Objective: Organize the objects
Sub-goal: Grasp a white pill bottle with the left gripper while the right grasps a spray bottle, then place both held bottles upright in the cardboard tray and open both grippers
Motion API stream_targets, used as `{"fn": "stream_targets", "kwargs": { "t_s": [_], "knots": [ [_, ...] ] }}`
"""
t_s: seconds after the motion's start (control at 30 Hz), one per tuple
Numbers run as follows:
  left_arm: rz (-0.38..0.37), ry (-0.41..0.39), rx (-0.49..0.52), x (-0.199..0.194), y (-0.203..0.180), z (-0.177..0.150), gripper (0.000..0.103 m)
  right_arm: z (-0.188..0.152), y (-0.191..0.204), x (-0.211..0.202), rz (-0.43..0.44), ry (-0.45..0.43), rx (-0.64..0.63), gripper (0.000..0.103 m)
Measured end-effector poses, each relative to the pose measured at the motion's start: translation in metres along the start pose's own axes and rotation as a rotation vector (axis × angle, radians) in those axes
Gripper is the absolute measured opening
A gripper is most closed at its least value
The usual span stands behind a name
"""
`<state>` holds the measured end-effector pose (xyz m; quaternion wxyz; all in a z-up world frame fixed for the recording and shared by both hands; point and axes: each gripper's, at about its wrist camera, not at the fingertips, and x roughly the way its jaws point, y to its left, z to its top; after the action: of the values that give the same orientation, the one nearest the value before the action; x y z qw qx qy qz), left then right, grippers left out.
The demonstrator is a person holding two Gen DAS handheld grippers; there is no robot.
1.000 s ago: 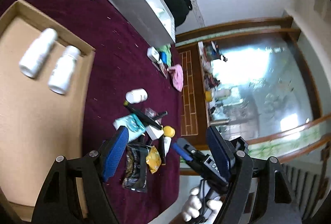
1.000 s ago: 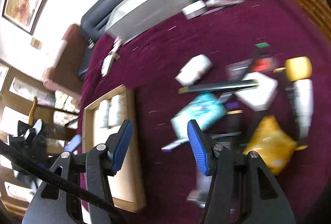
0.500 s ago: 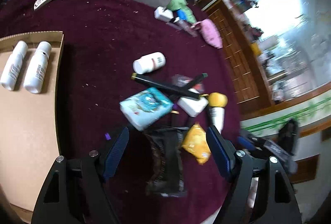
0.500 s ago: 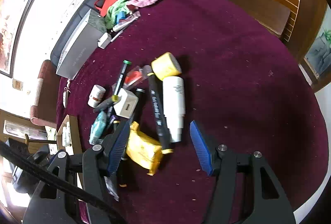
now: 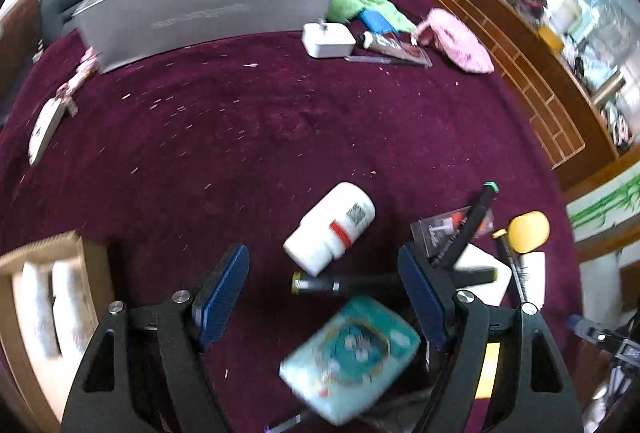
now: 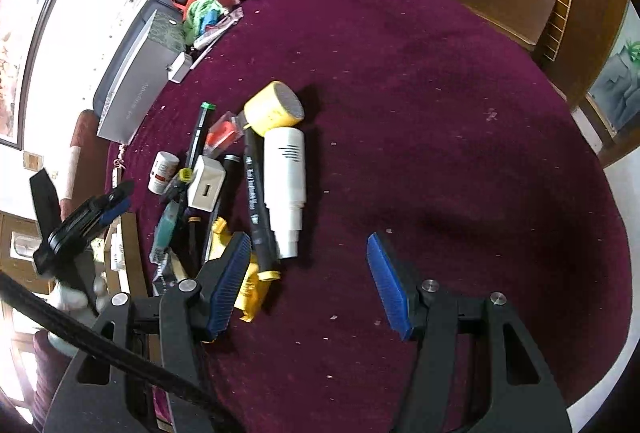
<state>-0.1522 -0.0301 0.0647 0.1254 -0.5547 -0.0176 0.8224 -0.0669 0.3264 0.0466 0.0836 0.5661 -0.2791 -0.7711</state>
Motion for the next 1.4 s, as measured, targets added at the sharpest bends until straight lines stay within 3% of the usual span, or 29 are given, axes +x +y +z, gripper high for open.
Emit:
{"fn": "stream_targets", "kwargs": {
  "t_s": [0.17,0.3,0.53,0.7,1.07,1.2,1.33,1.4],
  "knots": [
    [0.062,0.024,0.061,0.028,-0.010,0.014,0.072,0.003,-0.014,0.004,-0.025,0.014,0.029,0.060],
    [0.064,0.035,0.075,0.039,-0.011,0.017,0.071,0.004,-0.018,0.007,-0.031,0.024,0.037,0.060],
    [0.121,0.068,0.127,0.055,-0.017,0.016,0.069,0.010,-0.001,0.019,-0.035,0.036,-0.004,0.060],
    [0.167,0.076,0.132,0.050,-0.022,0.019,0.029,0.019,0.016,0.032,-0.045,0.047,-0.045,0.060],
    [0.035,-0.034,0.005,-0.011,0.011,0.004,0.029,0.035,0.046,0.057,-0.088,0.070,-0.118,0.060],
    [0.009,-0.078,-0.008,-0.041,0.013,-0.010,0.029,0.036,0.053,0.072,-0.172,0.078,-0.140,0.059],
    [-0.007,-0.119,-0.024,-0.063,0.011,-0.027,0.029,0.038,0.054,0.082,-0.276,0.077,-0.137,0.032],
    [-0.015,-0.131,-0.029,-0.074,0.013,-0.036,0.029,0.039,0.058,0.084,-0.310,0.065,-0.154,0.031]
  ]
}}
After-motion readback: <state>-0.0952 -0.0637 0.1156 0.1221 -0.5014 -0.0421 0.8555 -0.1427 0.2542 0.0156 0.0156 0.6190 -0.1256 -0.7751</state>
